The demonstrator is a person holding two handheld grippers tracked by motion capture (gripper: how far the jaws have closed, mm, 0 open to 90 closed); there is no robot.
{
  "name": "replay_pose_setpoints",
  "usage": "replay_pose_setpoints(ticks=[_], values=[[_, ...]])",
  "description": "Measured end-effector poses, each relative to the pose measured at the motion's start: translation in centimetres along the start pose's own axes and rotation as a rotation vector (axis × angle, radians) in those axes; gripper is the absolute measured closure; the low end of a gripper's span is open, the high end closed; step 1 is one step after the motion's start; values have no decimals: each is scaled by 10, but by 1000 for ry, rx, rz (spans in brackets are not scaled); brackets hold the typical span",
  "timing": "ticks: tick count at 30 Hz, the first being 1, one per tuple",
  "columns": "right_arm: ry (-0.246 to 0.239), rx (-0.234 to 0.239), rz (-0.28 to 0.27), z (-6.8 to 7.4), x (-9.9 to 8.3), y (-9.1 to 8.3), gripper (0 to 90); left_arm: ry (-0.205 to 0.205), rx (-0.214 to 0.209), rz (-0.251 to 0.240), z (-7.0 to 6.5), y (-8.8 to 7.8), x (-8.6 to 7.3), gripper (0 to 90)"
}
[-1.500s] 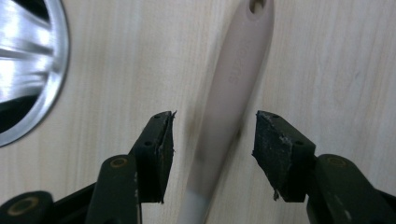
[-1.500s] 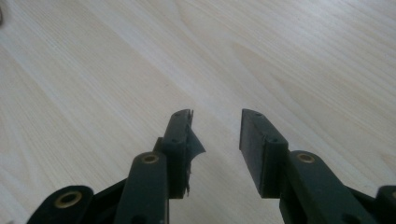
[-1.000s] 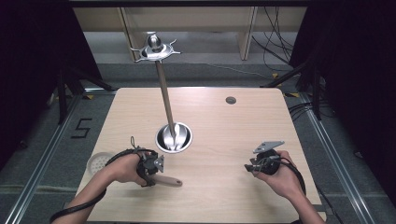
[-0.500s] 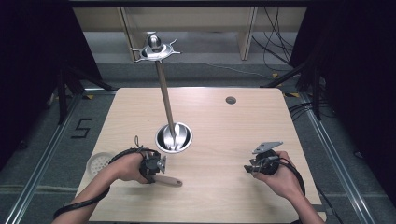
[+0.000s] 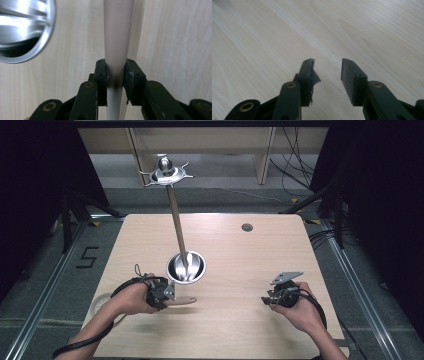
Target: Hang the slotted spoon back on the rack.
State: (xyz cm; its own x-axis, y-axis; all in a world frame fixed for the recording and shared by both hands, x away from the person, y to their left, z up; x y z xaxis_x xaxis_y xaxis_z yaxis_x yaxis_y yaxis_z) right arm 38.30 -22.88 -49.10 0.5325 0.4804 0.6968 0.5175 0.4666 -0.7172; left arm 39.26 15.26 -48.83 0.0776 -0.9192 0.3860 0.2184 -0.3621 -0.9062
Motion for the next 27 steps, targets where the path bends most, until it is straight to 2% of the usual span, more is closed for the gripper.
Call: replay_pose_setpoints(ticks=[1,2,3,4,5,6,7,9,10,11,12,14,17,18,21,22,23,24,27], values=[[0,-2,-1,0,0,0,624,-2,16,-14,1,-4,1,732],[0,-2,-1,0,0,0,623,-32,25,-29,0,-7,0,732],[0,-2,-1,0,0,0,622,-40,37,-43,0,-11,0,732],[0,-2,-1,0,0,0,622,-57,68,-79,1,-17,0,732],[0,-2,-1,0,0,1,622,-105,73,-126,-1,-17,0,732],[3,-1,-1,0,0,0,622,-46,85,-76,4,-25,-2,732],[-3,-2,-2,0,0,1,621,-46,85,-76,4,-25,-2,732],[10,0,2,1,1,0,622,-128,119,-161,2,-31,-4,732],[3,-3,-3,1,0,0,622,-124,131,-163,3,-35,-5,732],[1,-3,-4,0,0,0,622,-149,133,-197,3,-37,-5,732],[4,-3,-4,0,1,0,622,-149,133,-197,3,-37,-5,732],[2,-6,-6,0,1,0,622,-177,162,-243,3,-45,-8,732],[5,-13,-21,1,1,1,622,-185,172,-262,4,-51,-10,733],[5,-15,-21,0,1,1,622,-210,180,-285,5,-56,-12,733],[6,-15,-22,0,1,1,622,-241,216,-328,6,-64,-15,733],[24,-8,-18,1,1,0,622,-241,225,-323,7,-67,-16,733],[16,-5,-1,1,1,-2,622,-270,235,-350,7,-68,-17,733],[17,-7,-3,1,1,-1,622,-282,241,-359,7,-70,-18,733],[18,-7,-4,1,1,-1,621,-297,246,-382,6,-74,-20,732]])
Point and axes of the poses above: each handheld gripper's, and its own axes: y roughly forward along the jaws, x roughly out of its top, z roughly to its left, the point moved 4 cm from there along y, roughly forward along the jaws, and after that the axes turned 9 degrees about -z, right-handed, at the moved point
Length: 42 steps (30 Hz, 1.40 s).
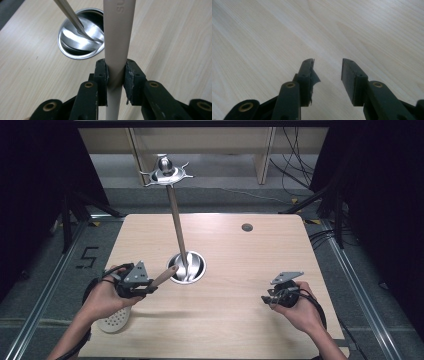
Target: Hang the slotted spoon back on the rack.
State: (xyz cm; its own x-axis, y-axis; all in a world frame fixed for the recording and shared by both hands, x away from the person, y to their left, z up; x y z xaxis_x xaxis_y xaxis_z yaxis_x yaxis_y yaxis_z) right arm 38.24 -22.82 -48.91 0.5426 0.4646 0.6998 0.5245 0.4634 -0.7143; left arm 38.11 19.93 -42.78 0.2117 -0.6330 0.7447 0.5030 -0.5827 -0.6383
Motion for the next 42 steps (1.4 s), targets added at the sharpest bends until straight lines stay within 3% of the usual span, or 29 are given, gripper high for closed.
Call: replay_pose_setpoints(ticks=[5,6,8,10,11,12,16,17,18,19,21,25,28,34,35,37,40,42], values=[[6,-3,-18,0,0,2,617,-10,44,-46,5,-12,-4,732],[2,-1,-14,0,0,1,617,-52,64,-92,6,-17,-5,732],[3,-1,-15,1,0,1,617,-60,81,-116,7,-20,-5,732],[10,-3,-19,1,0,2,616,-103,104,-167,11,-28,-6,732],[10,-4,-18,1,0,1,616,-102,114,-158,13,-32,-8,732],[-11,-11,-23,0,0,2,615,-122,121,-192,13,-33,-8,732],[-6,-11,-27,0,0,3,615,-145,160,-223,17,-41,-11,733],[0,-10,-28,1,1,2,615,-172,168,-244,17,-41,-12,733],[11,-3,-26,1,1,2,615,-172,168,-244,17,-41,-12,733],[10,-4,-26,1,1,1,615,-207,186,-278,17,-43,-12,733],[-9,-10,-21,0,1,0,615,-213,200,-297,20,-46,-13,733],[10,-9,-21,1,2,-1,614,-251,232,-349,23,-51,-13,734],[12,-10,-19,1,2,-1,614,-275,242,-359,23,-52,-14,734],[-5,-12,-26,1,1,0,613,-278,273,-392,25,-57,-13,734],[-5,-11,-25,1,1,0,613,-312,274,-389,23,-58,-14,734],[-1,-17,-38,1,1,1,612,-328,276,-395,22,-58,-13,734],[-7,-18,-39,1,1,2,612,-325,276,-404,22,-59,-13,734],[16,-6,-32,2,1,1,612,-326,286,-408,22,-60,-12,734]])
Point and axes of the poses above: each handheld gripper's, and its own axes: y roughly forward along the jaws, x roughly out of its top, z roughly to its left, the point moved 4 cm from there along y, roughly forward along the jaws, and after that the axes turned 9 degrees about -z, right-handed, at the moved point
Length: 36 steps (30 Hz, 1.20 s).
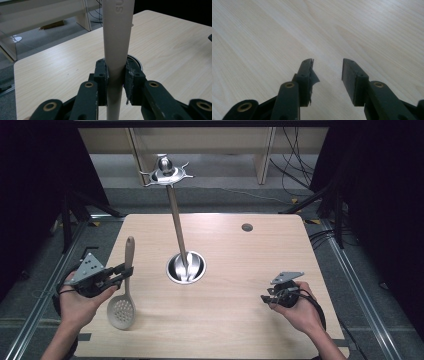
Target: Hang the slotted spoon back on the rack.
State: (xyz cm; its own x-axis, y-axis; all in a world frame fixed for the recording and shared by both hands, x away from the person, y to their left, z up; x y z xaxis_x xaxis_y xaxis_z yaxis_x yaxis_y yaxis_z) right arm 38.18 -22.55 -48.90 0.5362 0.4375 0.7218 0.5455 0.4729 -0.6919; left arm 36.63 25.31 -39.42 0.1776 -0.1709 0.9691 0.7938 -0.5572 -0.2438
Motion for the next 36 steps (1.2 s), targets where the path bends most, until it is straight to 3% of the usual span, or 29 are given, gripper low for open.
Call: replay_pose_setpoints(ticks=[3,9,19,27,30,36], values=[[-7,-1,16,-1,0,-1,611,-2,12,-19,1,-1,2,734],[-18,-11,-6,-1,0,1,611,-2,16,-42,0,-3,6,734],[-20,-7,2,-2,0,-2,612,7,22,-51,-3,-3,13,735],[-9,-3,11,-1,1,-2,611,10,10,-66,-8,1,22,735],[-7,-6,9,-1,1,-2,611,30,10,-78,-9,2,26,735],[-21,-7,3,-3,0,-1,610,17,2,-83,-11,4,34,734]])
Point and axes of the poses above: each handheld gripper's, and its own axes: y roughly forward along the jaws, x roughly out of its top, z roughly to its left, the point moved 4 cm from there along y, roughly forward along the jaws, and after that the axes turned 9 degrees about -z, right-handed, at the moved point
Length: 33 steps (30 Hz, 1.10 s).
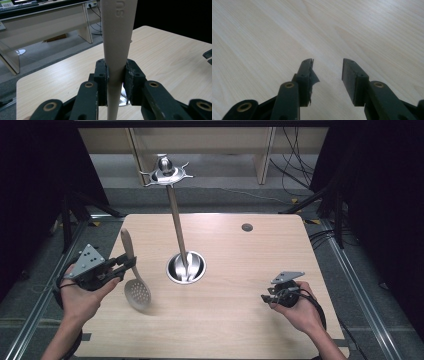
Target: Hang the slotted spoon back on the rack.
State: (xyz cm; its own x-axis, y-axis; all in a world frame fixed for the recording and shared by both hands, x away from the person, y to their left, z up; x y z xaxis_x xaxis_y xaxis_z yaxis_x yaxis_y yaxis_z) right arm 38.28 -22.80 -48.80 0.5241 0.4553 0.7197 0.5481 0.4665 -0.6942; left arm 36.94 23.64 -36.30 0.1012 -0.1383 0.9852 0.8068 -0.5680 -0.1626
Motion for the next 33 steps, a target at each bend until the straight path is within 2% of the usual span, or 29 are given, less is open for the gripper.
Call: replay_pose_setpoints(ticks=[1,4,5,6,7,11,12,13,15,16,20,21,23,25,31,33], values=[[0,0,0,0,0,0,610,13,-4,9,1,0,1,734],[1,-2,-9,0,0,0,610,22,-1,-5,1,1,7,735],[1,-6,-16,0,0,1,609,-4,-5,-14,-1,3,9,734],[1,-6,-17,0,0,1,608,1,-1,-27,-1,4,11,734],[0,-2,-9,0,0,0,608,-14,-8,-25,-2,5,12,734],[-1,1,-3,0,0,-1,607,-14,-11,-30,-3,7,16,734],[23,3,0,1,1,-2,607,-1,-3,-33,-2,8,18,734],[22,3,-2,1,1,-2,607,-17,-9,-32,-3,8,19,734],[18,2,-2,0,1,-2,606,-21,-6,-38,-3,9,21,734],[3,-9,-36,-1,0,2,605,-22,-6,-38,-2,9,22,734],[9,-9,-25,0,0,1,601,-12,-2,-42,-1,10,25,734],[9,-9,-25,0,0,1,601,-24,-4,-35,-1,11,25,734],[11,-8,-24,0,0,1,600,-15,2,-41,0,11,26,734],[12,-8,-25,0,0,1,597,-32,-2,-39,-1,12,26,734],[13,-8,-26,0,0,1,595,-33,-9,-40,-2,14,28,734],[16,-8,-29,0,0,0,592,-18,-5,-42,0,15,30,734]])
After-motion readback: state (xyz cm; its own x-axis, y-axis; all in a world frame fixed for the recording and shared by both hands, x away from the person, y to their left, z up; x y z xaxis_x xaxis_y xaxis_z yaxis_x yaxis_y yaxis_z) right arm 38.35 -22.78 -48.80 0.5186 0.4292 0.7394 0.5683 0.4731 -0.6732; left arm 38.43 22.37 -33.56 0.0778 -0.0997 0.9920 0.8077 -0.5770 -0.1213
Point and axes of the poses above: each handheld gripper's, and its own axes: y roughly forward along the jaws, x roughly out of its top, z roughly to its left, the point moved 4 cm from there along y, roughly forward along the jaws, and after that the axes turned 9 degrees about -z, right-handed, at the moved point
